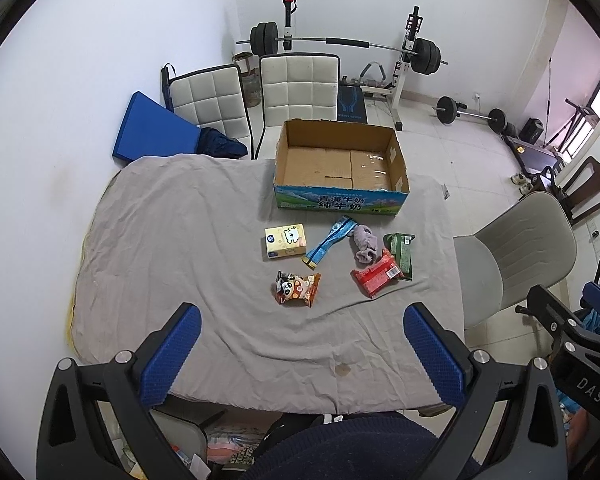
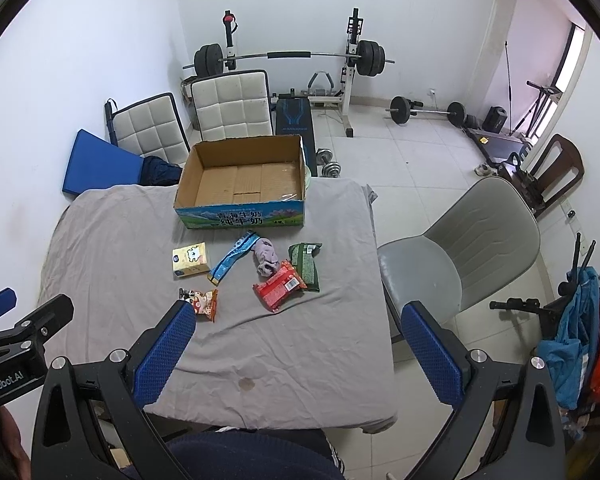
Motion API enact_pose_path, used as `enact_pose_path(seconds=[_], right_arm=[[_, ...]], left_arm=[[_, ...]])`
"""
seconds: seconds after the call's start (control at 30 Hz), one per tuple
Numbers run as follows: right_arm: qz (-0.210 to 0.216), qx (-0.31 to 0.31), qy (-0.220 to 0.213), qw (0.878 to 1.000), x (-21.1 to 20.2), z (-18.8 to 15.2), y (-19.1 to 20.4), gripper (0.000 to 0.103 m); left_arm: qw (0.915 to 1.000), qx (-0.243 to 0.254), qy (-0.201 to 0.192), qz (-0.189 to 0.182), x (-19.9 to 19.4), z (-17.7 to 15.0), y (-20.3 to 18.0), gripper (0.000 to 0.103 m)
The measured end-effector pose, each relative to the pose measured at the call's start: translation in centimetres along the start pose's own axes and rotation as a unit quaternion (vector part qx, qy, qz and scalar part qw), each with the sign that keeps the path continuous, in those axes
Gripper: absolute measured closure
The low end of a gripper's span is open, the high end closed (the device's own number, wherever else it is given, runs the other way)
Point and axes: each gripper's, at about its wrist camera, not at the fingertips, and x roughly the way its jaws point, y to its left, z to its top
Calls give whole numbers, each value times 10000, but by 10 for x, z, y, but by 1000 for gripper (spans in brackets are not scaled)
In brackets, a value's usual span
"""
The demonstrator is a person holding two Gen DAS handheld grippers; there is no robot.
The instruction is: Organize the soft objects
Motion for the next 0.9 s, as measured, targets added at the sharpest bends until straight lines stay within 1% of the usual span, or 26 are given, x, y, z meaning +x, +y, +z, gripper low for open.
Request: enact_pose_path(seconds=[0.9], right_arm=[[-51,-6,-51,10000,1,4,8,0]], left_arm=[[10000,-55,-40,-36,2,7,10,0]])
